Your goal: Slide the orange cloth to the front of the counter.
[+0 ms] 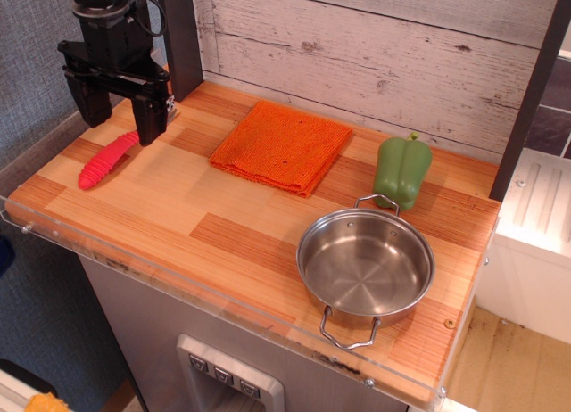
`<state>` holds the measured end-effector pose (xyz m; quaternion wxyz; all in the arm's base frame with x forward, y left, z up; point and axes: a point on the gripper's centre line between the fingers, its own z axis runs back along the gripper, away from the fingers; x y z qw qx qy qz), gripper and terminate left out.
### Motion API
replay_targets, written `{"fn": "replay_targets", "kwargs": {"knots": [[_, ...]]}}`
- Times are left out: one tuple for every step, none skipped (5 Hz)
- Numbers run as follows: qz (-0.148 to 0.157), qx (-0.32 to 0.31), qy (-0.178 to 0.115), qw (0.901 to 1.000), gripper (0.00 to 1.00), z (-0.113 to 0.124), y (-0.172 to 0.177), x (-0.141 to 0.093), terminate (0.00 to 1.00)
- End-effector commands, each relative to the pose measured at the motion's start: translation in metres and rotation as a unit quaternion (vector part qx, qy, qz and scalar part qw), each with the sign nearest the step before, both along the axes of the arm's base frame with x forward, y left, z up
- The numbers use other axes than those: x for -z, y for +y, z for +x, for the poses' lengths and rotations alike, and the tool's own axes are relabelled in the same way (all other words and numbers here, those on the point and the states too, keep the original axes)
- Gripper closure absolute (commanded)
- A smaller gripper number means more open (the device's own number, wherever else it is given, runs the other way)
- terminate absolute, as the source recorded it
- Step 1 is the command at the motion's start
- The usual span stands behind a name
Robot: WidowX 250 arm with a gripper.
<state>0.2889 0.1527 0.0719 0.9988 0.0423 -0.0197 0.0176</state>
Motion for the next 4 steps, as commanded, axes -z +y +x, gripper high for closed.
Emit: {"fn": "replay_targets", "kwargs": {"knots": [[0.000, 0.000, 0.000, 1.0000, 0.00, 0.000, 0.000, 0.000, 0.00], [0.006, 0.017, -0.004, 0.9998, 0.00, 0.025, -0.015, 0.004, 0.00], [0.007, 0.043, -0.013, 0.9990, 0.00, 0.056, -0.039, 0.009, 0.00], [0.004, 0.061, -0.022, 0.9979, 0.00, 0.074, -0.064, 0.010, 0.00]]}}
